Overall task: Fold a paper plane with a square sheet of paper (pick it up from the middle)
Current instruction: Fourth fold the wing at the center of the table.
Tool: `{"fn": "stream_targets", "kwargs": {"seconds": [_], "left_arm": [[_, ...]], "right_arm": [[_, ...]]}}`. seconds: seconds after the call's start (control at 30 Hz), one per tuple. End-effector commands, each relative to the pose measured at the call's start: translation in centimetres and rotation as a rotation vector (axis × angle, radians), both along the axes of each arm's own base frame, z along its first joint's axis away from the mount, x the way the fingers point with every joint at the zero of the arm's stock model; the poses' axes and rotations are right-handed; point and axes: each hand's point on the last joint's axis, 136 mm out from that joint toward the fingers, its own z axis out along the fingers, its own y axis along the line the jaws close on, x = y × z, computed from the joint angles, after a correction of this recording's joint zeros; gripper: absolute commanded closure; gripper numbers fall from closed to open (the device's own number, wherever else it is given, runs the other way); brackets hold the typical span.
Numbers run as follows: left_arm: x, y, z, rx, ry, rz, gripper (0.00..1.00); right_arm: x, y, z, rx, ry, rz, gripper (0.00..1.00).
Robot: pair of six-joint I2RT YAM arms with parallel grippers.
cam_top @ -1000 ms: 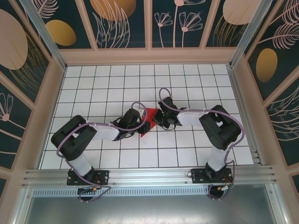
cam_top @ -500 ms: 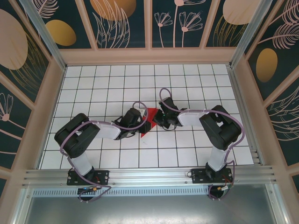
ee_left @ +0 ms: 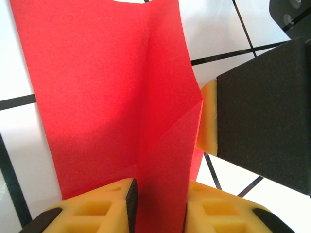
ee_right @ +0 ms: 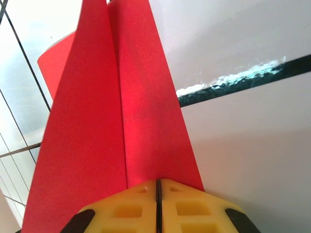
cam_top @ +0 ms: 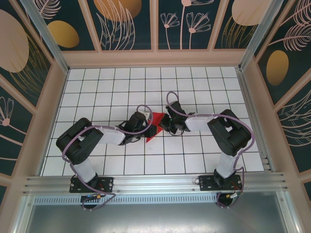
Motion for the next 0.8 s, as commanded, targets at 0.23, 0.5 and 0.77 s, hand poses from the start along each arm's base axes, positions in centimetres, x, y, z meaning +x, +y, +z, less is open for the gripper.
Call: {"fn": "stream_targets", "kwargs": {"seconds": [0.23,0.5,0.77], "left_arm": [[0.4,0.1,-0.1,-0.039,0.026,0.015,0.83],[0.1,-0.1,-0.2,-0.137,0.105,0.008,0.91],[-0.1,0.4,-1.4,-0.17,0.21,0.052,0.95]], "right_arm": [[-2.0,-2.4,-2.5,-0.085,0.09,-0.026,0.88],[-0.5,-1.3,0.3,-0.002,-0.019,0.053,0.88],[2.2,0.3,7.2,0.144,-0.26,0.199,0.86]]}}
